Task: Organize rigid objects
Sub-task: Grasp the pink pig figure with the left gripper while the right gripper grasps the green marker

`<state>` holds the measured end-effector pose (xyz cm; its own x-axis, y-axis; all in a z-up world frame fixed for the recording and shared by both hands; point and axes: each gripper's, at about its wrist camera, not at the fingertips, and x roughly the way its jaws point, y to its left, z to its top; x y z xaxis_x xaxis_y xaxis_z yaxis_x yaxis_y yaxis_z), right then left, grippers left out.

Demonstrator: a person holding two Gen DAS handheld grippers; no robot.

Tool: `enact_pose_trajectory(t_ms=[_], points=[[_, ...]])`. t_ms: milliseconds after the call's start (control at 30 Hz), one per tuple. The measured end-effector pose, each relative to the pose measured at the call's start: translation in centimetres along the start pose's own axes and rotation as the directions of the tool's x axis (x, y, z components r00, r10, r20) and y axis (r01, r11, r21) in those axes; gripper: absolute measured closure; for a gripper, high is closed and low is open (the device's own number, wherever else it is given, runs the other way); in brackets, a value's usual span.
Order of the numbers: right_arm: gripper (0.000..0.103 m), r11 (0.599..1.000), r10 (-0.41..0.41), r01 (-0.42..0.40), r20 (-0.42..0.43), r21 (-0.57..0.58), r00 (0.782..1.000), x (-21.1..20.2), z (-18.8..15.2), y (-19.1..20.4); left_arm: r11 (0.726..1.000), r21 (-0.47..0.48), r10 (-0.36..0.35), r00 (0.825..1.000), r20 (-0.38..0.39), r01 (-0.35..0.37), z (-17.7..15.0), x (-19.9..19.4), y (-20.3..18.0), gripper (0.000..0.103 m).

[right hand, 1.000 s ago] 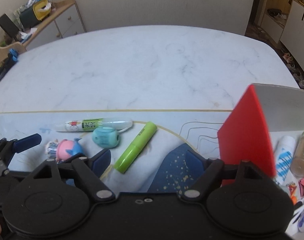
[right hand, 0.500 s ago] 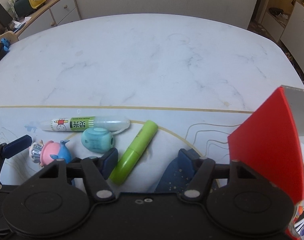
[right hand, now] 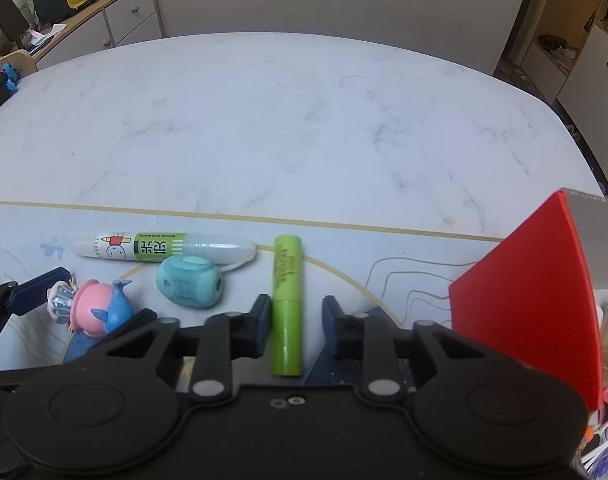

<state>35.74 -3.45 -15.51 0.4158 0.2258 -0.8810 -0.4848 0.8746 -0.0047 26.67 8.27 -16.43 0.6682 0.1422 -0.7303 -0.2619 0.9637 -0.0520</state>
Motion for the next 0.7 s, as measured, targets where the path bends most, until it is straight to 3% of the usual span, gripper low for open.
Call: enact_pose_trajectory(t_ms=[133,433,700], points=[[0.088,1.0,-0.002,0.002,0.022,0.015,1.0,-0.5,-0.4,-0.3,1.0,-0.009,-0.008,1.0,-0.01,0.008,-0.1,-0.3,0.1,0.024],[0.088,0.997,0.046,-0.048,0.042,0.054,0.998,-3.6,-2.0,-1.5,0.999,-0.038,-0.031,0.999,-0.032,0.029,-0.7,-2.1,0.4,0.024],[0.088,0.992,0.096,-0.102,0.07,0.079,0.993,-7.7,-3.5,-2.0,0.997,-0.035,-0.068,0.998,-0.005,0.068,-0.4,-5.3,-0.2,0.024]])
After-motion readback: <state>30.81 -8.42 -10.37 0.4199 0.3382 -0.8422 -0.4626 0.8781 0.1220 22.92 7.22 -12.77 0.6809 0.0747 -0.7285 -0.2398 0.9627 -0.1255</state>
